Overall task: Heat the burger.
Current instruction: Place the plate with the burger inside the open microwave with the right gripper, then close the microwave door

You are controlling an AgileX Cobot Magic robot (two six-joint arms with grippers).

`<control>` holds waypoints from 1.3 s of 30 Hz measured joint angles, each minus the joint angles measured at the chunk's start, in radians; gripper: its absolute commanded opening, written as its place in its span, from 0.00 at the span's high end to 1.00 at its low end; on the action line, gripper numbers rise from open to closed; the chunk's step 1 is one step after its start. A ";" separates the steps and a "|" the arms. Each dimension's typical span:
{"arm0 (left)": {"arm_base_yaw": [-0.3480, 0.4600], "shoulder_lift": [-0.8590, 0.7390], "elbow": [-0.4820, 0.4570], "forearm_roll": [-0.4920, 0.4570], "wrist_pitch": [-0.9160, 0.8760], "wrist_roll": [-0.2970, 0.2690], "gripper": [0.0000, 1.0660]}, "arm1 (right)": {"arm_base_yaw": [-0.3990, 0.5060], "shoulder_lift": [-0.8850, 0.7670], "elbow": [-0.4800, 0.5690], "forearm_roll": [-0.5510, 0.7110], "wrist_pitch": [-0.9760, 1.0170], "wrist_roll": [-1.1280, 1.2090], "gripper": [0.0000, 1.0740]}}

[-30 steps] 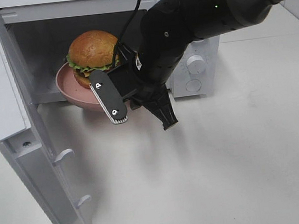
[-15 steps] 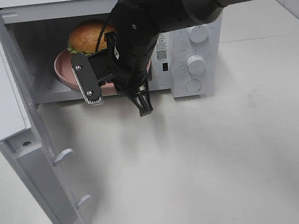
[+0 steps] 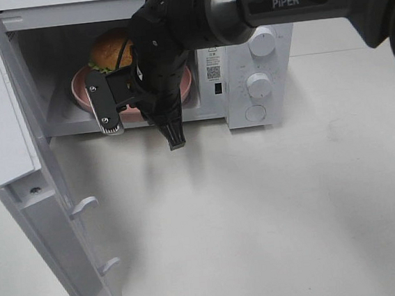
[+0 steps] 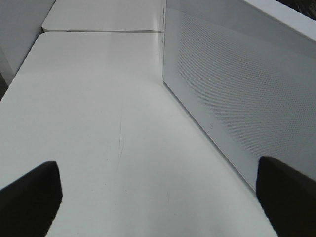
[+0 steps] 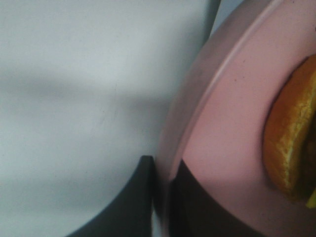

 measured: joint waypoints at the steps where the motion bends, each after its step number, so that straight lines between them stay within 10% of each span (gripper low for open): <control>1: 0.000 0.000 0.000 0.000 0.000 0.000 0.06 | 0.000 0.000 0.000 0.000 0.000 0.000 0.99; 20: 0.000 0.000 0.000 0.000 0.000 0.000 0.06 | -0.013 0.123 -0.173 -0.049 -0.013 0.024 0.90; 30: 0.000 0.000 0.000 0.000 0.000 0.000 0.06 | -0.014 0.130 -0.184 -0.065 -0.087 0.094 0.47; 39: 0.000 0.000 0.000 0.000 0.000 0.000 0.06 | -0.014 0.113 -0.131 -0.065 -0.066 0.115 0.38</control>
